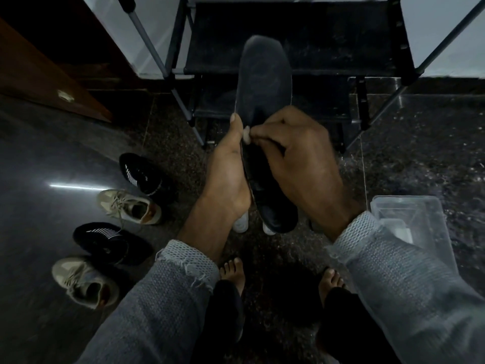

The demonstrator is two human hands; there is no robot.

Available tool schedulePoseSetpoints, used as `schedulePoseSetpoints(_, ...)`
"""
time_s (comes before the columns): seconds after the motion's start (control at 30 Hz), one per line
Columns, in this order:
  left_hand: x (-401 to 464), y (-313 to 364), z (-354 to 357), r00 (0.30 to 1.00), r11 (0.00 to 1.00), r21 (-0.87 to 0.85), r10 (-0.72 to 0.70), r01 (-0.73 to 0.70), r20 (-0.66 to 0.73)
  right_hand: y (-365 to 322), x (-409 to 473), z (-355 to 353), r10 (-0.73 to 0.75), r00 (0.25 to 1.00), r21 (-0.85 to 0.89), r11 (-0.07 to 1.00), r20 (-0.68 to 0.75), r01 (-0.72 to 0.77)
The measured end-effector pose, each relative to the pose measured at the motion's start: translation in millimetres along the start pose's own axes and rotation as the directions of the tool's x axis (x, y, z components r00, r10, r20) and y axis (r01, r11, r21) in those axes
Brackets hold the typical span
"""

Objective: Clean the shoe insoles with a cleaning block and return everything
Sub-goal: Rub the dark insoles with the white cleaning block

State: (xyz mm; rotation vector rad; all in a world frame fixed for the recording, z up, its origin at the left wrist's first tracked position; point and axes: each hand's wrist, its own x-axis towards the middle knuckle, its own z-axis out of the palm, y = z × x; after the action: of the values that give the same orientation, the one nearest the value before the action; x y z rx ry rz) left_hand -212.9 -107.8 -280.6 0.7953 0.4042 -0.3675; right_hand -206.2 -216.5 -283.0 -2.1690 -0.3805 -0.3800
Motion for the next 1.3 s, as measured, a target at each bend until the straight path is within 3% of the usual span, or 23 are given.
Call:
schedulePoseSetpoints(0.1, 0, 1, 0, 1.0, 1.0, 0.024, 0.006, -0.006, -0.009, 0, -1, 0, -0.024, 0.999, 0.001, 1.0, 0.049, 0.024)
schedulePoseSetpoints(0.3, -2, -2, 5, 0.999, 0.998, 0.052, -0.041, 0.041, -0.001, 6, 6, -7, 0.084, 0.995, -0.015, 0.996, -0.047, -0.085)
schedulePoseSetpoints(0.57, -1, 10, 1, 0.991, 0.999, 0.02, 0.029, -0.026, -0.127, -5, -9, -2, -0.023, 0.975, 0.05, 0.999, 0.222, 0.013)
schedulePoseSetpoints(0.83, -1, 6, 4, 0.995, 1.0, -0.007, -0.013, 0.013, -0.096, -2, -5, 2, 0.056, 0.996, 0.039, 0.997, 0.067, -0.059)
schedulePoseSetpoints(1.03, -1, 12, 2, 0.993, 0.999, -0.036, 0.011, -0.015, -0.119, -1, -6, -7, -0.006, 0.945, 0.036, 0.999, 0.327, -0.006)
schedulePoseSetpoints(1.23, 0, 4, 7, 0.994, 0.999, -0.008, -0.032, 0.032, -0.102, 0, -3, -5, 0.074, 0.991, 0.033, 0.996, 0.114, -0.078)
schedulePoseSetpoints(1.3, -1, 5, 6, 0.994, 1.0, -0.016, -0.028, 0.026, -0.108, -1, -4, -5, 0.061, 0.991, 0.04, 0.997, 0.118, -0.067)
